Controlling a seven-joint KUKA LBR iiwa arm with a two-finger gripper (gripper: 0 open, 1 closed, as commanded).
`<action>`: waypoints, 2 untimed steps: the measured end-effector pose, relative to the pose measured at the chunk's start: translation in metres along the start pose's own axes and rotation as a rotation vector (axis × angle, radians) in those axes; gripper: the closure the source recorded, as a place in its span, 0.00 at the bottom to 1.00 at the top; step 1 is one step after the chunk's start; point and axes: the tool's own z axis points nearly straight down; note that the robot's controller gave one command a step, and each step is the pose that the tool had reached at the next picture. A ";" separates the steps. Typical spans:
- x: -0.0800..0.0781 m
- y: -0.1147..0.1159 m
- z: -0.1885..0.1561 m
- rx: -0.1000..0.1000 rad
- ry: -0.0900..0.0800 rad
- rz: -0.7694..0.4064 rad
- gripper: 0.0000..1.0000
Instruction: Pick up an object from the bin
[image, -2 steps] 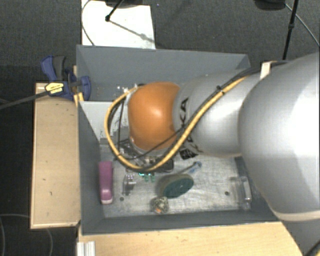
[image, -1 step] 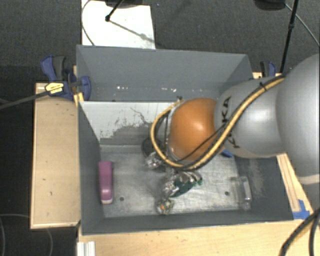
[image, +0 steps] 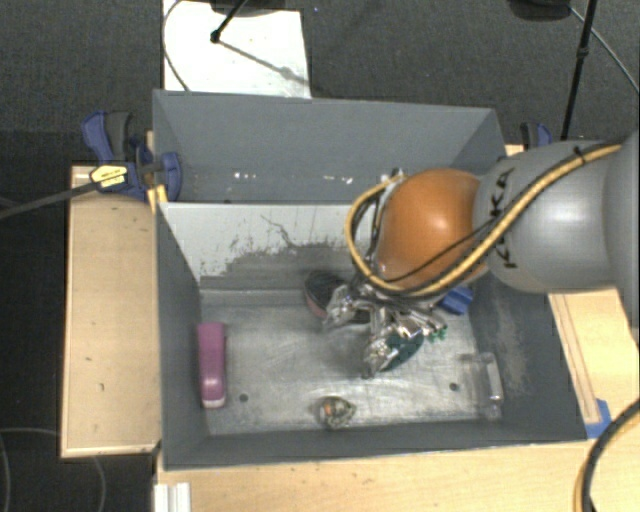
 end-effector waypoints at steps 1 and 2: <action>-0.001 -0.012 0.015 -0.005 0.002 -0.098 0.00; 0.033 -0.065 0.019 -0.003 -0.009 0.011 0.00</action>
Offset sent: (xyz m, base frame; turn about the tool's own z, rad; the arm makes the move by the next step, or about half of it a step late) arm 0.0088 -0.0113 -0.0137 -0.0977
